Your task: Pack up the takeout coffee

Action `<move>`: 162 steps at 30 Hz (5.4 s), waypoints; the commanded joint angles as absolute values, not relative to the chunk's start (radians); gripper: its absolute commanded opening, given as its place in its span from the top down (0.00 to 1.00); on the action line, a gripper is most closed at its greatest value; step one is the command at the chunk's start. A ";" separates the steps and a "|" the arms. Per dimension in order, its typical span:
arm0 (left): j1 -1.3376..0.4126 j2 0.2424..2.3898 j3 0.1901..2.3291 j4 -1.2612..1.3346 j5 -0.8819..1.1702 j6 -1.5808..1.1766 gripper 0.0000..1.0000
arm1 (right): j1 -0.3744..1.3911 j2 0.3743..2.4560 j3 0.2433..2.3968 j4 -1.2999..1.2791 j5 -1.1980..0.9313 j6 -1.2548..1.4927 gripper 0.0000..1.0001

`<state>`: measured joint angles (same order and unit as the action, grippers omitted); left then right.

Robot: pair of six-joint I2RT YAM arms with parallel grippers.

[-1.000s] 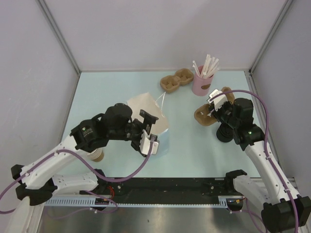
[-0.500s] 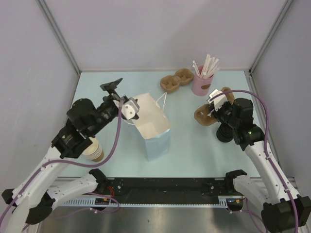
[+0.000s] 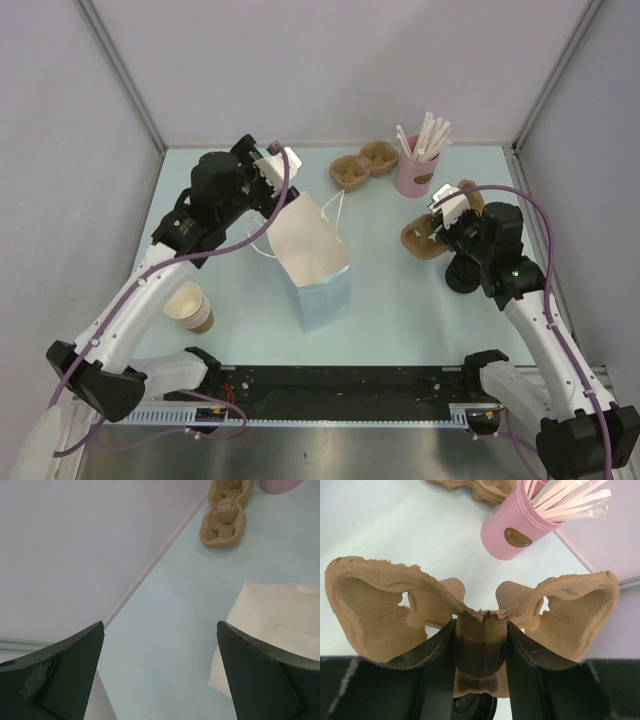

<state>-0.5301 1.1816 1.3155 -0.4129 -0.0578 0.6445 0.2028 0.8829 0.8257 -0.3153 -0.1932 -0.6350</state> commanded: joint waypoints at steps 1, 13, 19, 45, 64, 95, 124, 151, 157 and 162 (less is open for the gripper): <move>-0.520 1.108 1.434 -0.422 -0.050 0.523 0.01 | 0.193 0.867 0.827 -0.271 -0.216 -0.621 0.57; -0.520 0.964 1.450 -0.661 -0.172 0.237 0.19 | 0.202 0.873 0.827 -0.271 -0.212 -0.620 0.57; -0.518 0.901 1.391 -0.752 -0.008 0.166 0.16 | 0.206 0.879 0.827 -0.271 -0.212 -0.620 0.57; -0.474 0.857 1.273 -0.693 0.133 0.135 0.77 | 0.204 0.884 0.827 -0.270 -0.204 -0.618 0.57; -0.476 1.066 1.583 -0.690 0.304 0.224 1.00 | 0.204 0.885 0.827 -0.270 -0.209 -0.623 0.57; -0.494 1.085 1.408 -0.494 0.356 0.178 0.91 | 0.206 0.884 0.827 -0.267 -0.193 -0.620 0.57; -0.492 0.991 1.210 -0.331 0.318 0.195 0.13 | 0.524 1.066 1.508 -0.469 -0.265 -0.349 0.57; -0.419 0.910 1.080 -0.207 0.272 0.189 0.11 | 0.621 1.313 1.436 -0.376 -0.588 0.095 0.61; -0.419 0.983 1.178 -0.242 0.262 0.218 0.10 | 0.617 1.312 1.413 -0.380 -0.571 0.104 0.61; -0.419 1.037 1.224 -0.201 0.311 0.212 0.07 | 0.615 1.307 1.411 -0.405 -0.566 0.089 0.61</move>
